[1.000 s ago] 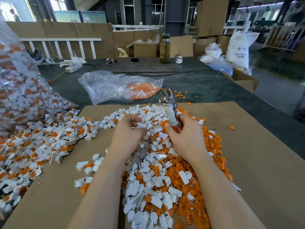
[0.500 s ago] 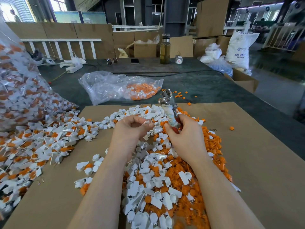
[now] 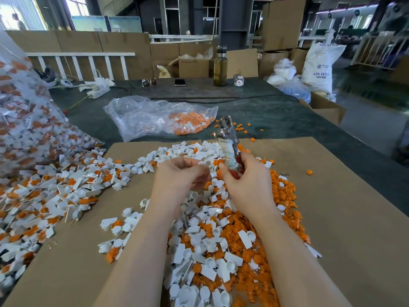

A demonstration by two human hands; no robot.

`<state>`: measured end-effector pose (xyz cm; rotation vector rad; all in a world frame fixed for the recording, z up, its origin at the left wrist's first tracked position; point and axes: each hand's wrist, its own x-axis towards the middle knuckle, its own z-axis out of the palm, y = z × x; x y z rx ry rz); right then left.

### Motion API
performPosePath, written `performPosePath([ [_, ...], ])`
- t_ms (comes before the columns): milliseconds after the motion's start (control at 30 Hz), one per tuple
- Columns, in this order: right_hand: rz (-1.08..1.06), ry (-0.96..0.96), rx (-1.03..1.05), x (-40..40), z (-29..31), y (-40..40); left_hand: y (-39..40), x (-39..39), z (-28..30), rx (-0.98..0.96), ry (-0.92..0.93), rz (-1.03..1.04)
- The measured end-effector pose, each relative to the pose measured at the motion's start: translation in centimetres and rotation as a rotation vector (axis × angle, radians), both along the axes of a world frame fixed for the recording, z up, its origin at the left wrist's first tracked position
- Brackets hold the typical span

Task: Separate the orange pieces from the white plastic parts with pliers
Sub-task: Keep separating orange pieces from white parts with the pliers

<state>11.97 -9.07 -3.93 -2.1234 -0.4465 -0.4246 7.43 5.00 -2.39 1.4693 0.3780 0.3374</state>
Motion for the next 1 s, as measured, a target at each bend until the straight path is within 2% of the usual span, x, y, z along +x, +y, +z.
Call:
performPosePath([
  [333,0.005,-0.064,-0.004,-0.26,-0.09,0.19,-0.39,-0.19,0.31,-0.102,-0.014,-0.088],
  [600,0.003,-0.077,-0.028,-0.29,-0.05,0.21,-0.34,-0.34,0.31,0.008,-0.045,-0.088],
  [800,-0.008,-0.087,-0.068,-0.34,-0.11,0.25,-0.54,-0.21,0.43,0.166,-0.027,-0.047],
  [1000,0.044,-0.061,-0.064,-0.07,-0.07,0.16,-0.57,-0.15,0.41,0.198,-0.021,-0.024],
])
